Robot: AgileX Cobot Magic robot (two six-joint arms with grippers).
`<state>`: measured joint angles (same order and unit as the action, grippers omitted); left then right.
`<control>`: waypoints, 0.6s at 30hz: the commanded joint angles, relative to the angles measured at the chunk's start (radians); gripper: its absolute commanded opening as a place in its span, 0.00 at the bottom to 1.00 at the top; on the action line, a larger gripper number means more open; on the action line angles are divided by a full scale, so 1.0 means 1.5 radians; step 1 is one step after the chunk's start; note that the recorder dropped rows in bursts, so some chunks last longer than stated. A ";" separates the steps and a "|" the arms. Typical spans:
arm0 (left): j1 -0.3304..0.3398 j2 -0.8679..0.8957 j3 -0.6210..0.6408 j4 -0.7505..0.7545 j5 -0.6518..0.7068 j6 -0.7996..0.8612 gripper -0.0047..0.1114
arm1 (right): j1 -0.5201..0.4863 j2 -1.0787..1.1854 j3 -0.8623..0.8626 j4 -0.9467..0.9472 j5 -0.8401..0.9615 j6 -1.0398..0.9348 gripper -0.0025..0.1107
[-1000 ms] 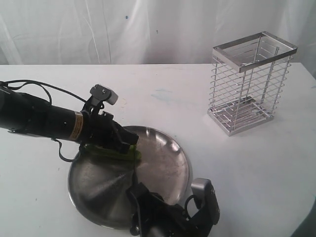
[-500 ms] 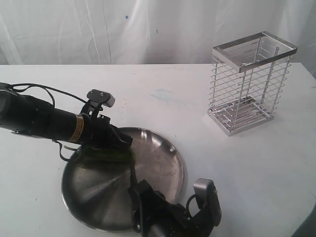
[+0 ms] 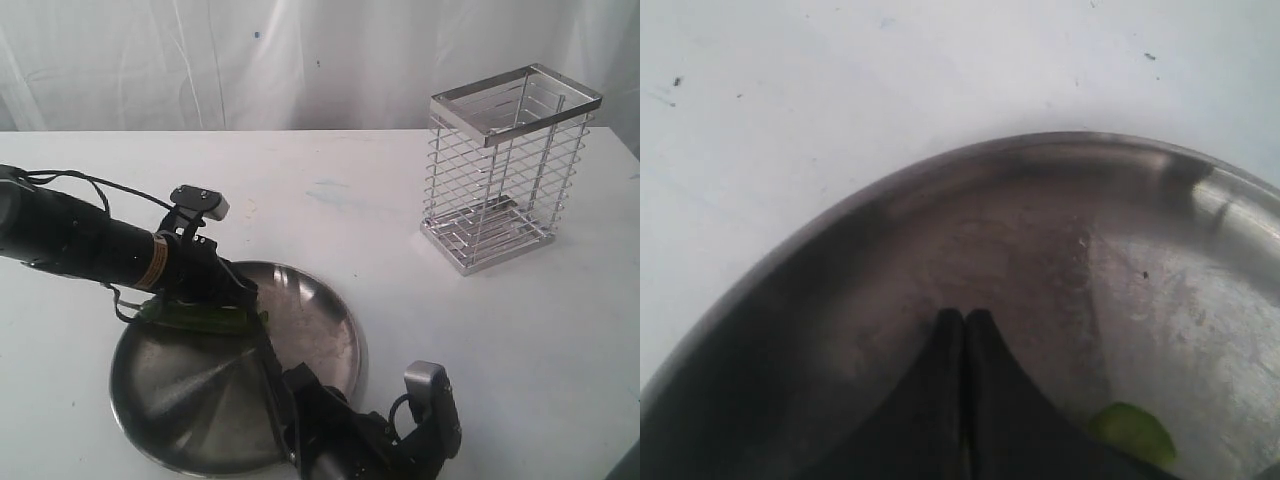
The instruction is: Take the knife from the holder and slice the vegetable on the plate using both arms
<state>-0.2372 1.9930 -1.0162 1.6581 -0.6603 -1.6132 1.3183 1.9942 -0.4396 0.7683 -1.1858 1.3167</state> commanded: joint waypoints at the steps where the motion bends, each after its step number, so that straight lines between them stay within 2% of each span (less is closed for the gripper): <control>1: -0.003 0.022 0.018 0.058 0.052 -0.005 0.04 | -0.001 0.015 0.015 0.004 0.072 -0.031 0.02; 6: -0.003 0.020 0.007 0.058 0.047 -0.003 0.04 | -0.001 0.015 0.015 0.004 0.071 -0.033 0.02; 14: -0.003 -0.015 -0.070 0.054 -0.094 -0.007 0.04 | -0.001 0.014 0.015 -0.012 0.022 -0.020 0.02; 18: -0.003 -0.063 -0.083 0.002 -0.137 -0.007 0.04 | -0.001 0.014 0.015 -0.031 0.011 0.001 0.02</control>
<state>-0.2372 1.9526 -1.1264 1.6963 -0.8107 -1.6152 1.3183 1.9956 -0.4318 0.7441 -1.2254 1.2945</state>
